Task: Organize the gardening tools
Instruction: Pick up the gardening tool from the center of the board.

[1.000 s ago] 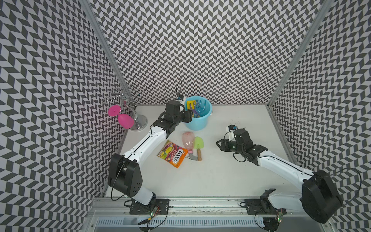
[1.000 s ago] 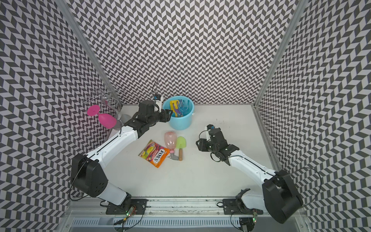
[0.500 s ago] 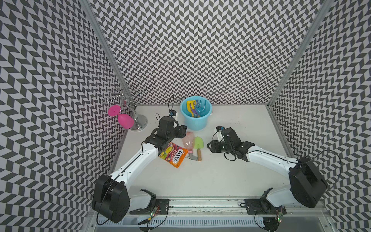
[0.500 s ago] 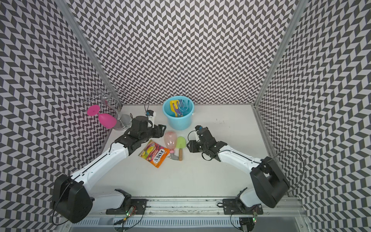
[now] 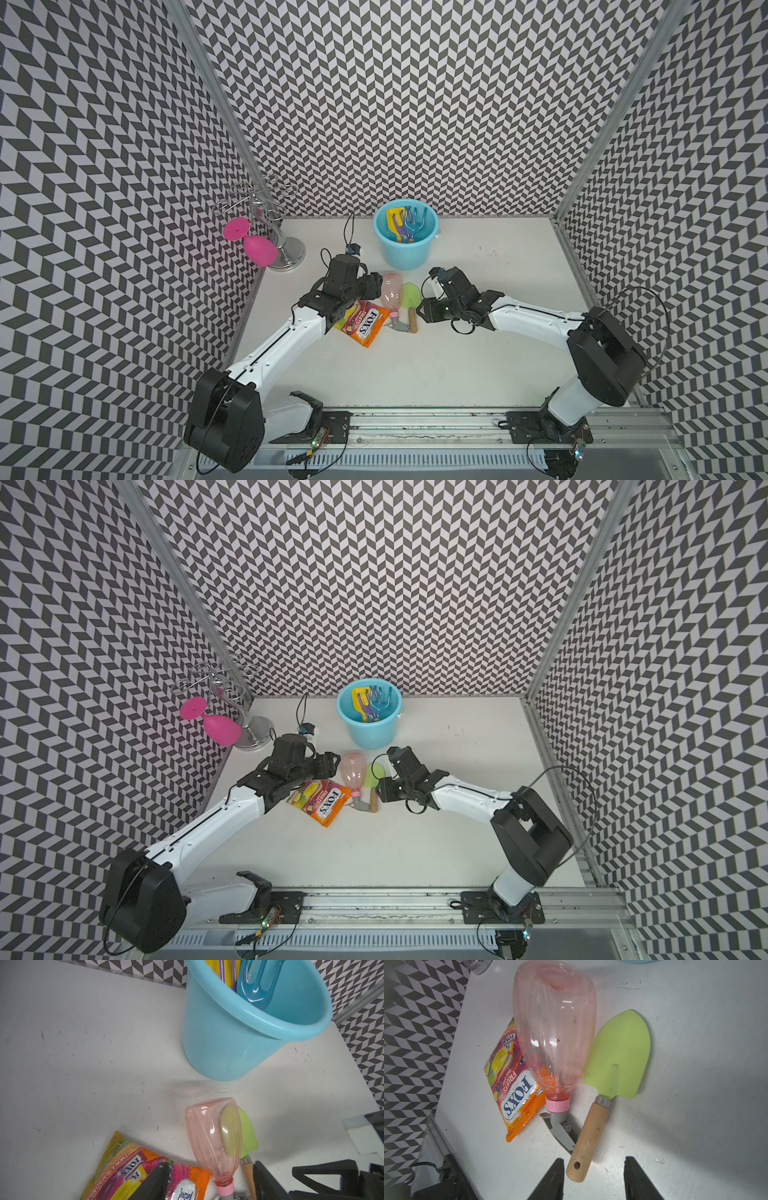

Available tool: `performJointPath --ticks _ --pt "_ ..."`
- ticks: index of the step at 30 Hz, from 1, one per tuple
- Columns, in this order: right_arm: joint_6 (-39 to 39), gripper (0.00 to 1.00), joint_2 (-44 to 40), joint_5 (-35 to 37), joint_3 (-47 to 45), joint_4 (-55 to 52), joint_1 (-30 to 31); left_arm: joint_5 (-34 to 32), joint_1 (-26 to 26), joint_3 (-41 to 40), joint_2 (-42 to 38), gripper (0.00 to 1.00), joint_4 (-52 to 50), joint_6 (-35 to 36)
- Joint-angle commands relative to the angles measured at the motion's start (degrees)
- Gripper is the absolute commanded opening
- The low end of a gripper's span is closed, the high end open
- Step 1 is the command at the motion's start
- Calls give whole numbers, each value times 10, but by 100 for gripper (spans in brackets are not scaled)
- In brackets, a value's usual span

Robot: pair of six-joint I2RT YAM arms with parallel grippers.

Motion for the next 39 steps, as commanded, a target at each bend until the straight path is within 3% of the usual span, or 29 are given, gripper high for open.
performJointPath --ticks 1,21,39 --pt "-12 48 21 5 22 -3 9 2 4 -10 -20 67 -2 -3" --pt "-19 47 144 35 118 -47 27 12 10 -34 -43 67 -3 -22" --pt "-26 39 177 87 134 -77 27 25 17 -34 -30 67 8 -23"
